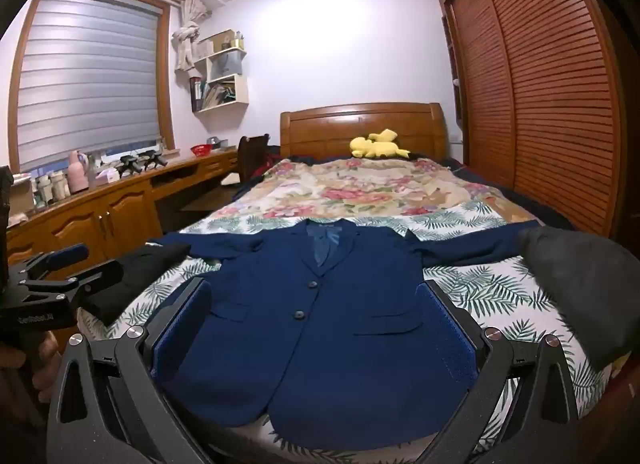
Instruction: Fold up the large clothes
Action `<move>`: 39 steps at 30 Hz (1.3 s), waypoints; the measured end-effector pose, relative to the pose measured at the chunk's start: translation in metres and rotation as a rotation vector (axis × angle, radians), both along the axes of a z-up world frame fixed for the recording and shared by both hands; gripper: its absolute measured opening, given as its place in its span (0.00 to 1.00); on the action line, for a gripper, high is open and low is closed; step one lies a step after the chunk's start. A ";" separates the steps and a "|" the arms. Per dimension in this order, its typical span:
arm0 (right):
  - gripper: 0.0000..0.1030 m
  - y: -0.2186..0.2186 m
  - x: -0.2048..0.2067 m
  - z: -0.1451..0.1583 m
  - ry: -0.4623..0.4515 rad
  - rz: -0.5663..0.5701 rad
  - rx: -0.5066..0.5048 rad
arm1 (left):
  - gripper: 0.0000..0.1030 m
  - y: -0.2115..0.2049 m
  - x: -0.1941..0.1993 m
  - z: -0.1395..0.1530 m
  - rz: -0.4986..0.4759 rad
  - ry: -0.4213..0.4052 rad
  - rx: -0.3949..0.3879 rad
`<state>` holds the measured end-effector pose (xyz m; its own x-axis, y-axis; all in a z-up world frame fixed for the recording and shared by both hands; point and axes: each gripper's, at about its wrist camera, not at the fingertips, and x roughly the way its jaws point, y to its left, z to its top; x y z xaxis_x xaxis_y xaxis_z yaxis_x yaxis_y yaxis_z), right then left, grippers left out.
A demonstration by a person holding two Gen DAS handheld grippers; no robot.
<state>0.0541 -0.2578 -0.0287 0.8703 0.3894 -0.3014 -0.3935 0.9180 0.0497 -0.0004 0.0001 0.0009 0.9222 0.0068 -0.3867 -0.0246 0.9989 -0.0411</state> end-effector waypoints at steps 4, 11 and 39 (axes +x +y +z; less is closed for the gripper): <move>1.00 0.001 -0.001 0.000 -0.006 0.000 0.002 | 1.00 -0.004 -0.004 0.001 0.004 -0.022 0.015; 1.00 0.001 0.000 0.000 -0.004 0.000 0.004 | 1.00 -0.002 -0.007 0.007 0.012 -0.018 -0.002; 1.00 0.000 -0.002 -0.002 -0.004 0.002 0.014 | 1.00 0.009 -0.008 0.000 0.021 -0.022 0.007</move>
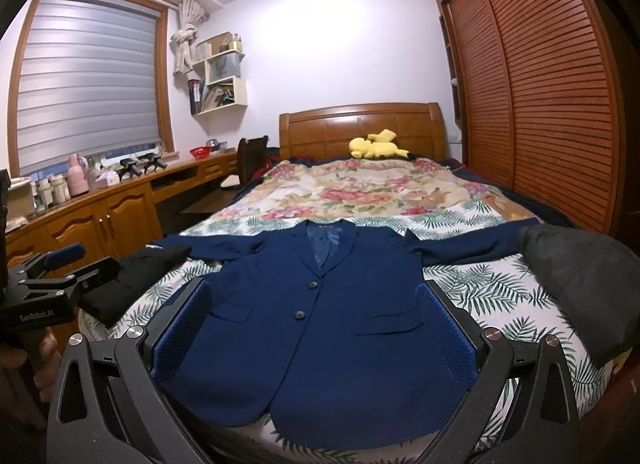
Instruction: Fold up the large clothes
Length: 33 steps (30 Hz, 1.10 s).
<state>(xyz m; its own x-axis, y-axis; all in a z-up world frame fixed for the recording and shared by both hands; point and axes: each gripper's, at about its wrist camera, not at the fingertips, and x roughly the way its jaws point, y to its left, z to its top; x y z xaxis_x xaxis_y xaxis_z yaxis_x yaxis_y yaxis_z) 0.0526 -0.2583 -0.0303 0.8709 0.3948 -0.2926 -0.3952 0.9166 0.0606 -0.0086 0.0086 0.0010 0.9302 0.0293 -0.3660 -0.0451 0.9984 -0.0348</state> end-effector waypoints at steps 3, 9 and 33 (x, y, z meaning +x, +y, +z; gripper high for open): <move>1.00 0.000 0.000 0.000 0.000 0.000 0.001 | 1.00 -0.001 0.000 -0.001 0.001 0.000 0.000; 1.00 0.000 -0.001 0.001 0.000 0.000 0.001 | 1.00 -0.001 0.000 -0.001 -0.001 -0.001 0.000; 1.00 -0.001 -0.001 0.003 0.001 -0.001 0.003 | 1.00 -0.003 -0.001 0.001 0.000 -0.004 0.000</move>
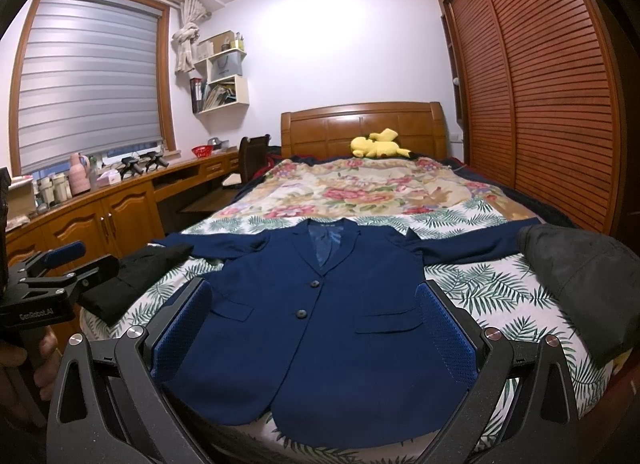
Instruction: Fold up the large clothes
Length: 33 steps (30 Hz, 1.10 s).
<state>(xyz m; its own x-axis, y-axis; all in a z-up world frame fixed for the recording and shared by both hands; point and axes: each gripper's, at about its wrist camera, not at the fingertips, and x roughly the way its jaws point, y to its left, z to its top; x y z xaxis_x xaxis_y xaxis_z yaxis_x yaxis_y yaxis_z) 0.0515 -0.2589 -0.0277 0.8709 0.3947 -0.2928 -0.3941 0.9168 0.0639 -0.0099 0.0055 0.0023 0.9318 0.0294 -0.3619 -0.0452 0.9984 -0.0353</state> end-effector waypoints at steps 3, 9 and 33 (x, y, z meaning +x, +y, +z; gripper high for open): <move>1.00 0.000 0.000 0.000 -0.002 0.001 0.001 | 1.00 -0.001 0.000 0.000 -0.002 -0.002 -0.001; 1.00 0.000 -0.001 -0.001 -0.006 0.001 0.003 | 1.00 -0.002 -0.003 0.003 -0.008 -0.008 0.002; 1.00 0.016 0.021 -0.018 0.022 0.044 -0.029 | 1.00 0.016 0.026 -0.015 0.016 0.044 0.005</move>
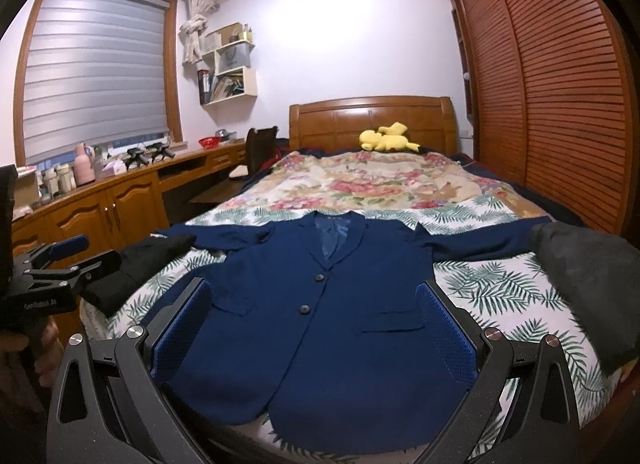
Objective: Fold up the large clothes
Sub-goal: 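Move the left tool down to the jacket sleeve nearest it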
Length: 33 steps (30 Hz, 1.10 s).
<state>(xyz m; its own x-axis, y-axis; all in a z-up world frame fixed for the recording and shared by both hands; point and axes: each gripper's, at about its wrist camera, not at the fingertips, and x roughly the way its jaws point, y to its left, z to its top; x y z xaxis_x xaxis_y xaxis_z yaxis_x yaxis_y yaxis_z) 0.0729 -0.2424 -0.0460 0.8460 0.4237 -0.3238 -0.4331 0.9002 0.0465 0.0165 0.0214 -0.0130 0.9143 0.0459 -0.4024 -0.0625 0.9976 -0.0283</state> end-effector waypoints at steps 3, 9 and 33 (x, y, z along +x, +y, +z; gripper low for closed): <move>1.00 0.005 0.014 -0.006 -0.001 0.007 -0.010 | 1.00 0.009 0.010 -0.005 0.010 0.010 -0.004; 1.00 0.015 0.046 -0.013 0.021 0.047 -0.005 | 1.00 0.021 0.027 -0.012 0.023 0.029 0.001; 1.00 0.110 0.208 -0.083 0.095 0.237 -0.114 | 1.00 0.099 0.146 -0.046 0.073 0.190 -0.058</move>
<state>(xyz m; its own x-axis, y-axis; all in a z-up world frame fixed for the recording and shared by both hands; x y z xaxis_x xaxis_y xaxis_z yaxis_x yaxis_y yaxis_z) 0.2808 -0.1324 -0.1286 0.6913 0.5622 -0.4539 -0.6304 0.7763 0.0014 0.1630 0.1208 -0.0589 0.8169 0.0809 -0.5710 -0.1442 0.9873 -0.0665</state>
